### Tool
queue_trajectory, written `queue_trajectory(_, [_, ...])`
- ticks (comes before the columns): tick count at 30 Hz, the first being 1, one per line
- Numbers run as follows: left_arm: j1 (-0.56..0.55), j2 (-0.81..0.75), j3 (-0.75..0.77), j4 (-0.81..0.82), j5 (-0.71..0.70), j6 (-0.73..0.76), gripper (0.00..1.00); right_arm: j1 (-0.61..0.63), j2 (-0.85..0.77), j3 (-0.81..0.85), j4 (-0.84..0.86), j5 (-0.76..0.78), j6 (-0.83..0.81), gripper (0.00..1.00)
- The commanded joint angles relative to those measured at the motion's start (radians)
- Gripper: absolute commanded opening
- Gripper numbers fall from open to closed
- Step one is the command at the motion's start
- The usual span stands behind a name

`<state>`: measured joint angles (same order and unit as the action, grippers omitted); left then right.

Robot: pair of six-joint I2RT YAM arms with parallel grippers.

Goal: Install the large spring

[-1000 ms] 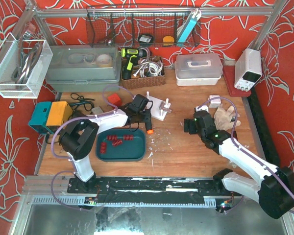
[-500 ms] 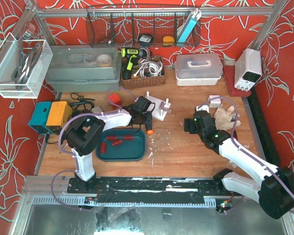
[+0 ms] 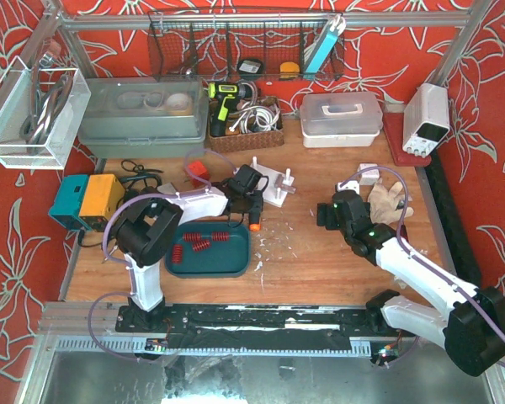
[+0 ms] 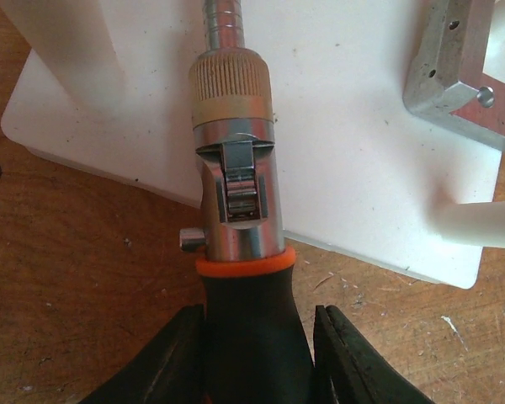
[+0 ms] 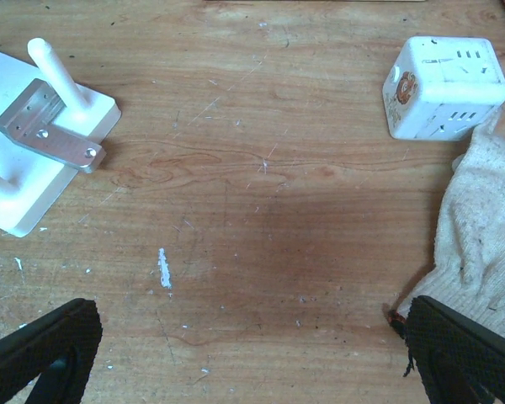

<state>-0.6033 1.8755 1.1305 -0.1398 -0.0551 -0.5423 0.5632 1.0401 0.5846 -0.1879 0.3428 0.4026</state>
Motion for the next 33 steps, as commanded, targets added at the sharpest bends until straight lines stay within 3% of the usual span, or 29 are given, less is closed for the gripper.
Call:
queue_trajectory(1, [-0.013, 0.043, 0.022, -0.014, -0.004, 0.013, 0.33, 0.007, -0.016, -0.005, -0.014, 0.034, 0.004, 0.99])
queue_trajectory(4, [-0.015, 0.062, 0.04, -0.035, -0.016, 0.019, 0.42, 0.007, -0.023, -0.008, -0.014, 0.04, 0.005, 0.99])
queue_trajectory(11, [-0.024, 0.075, 0.056, -0.045, -0.024, 0.022, 0.42, 0.007, -0.029, -0.009, -0.02, 0.052, 0.004, 0.99])
queue_trajectory(26, [-0.032, -0.078, 0.063, -0.026, 0.039, 0.068, 0.15, 0.008, -0.043, -0.013, -0.022, 0.073, 0.001, 0.98])
queue_trajectory(33, [-0.032, -0.177, 0.013, 0.089, 0.091, 0.07, 0.06, 0.009, -0.058, -0.02, -0.023, 0.079, -0.001, 0.98])
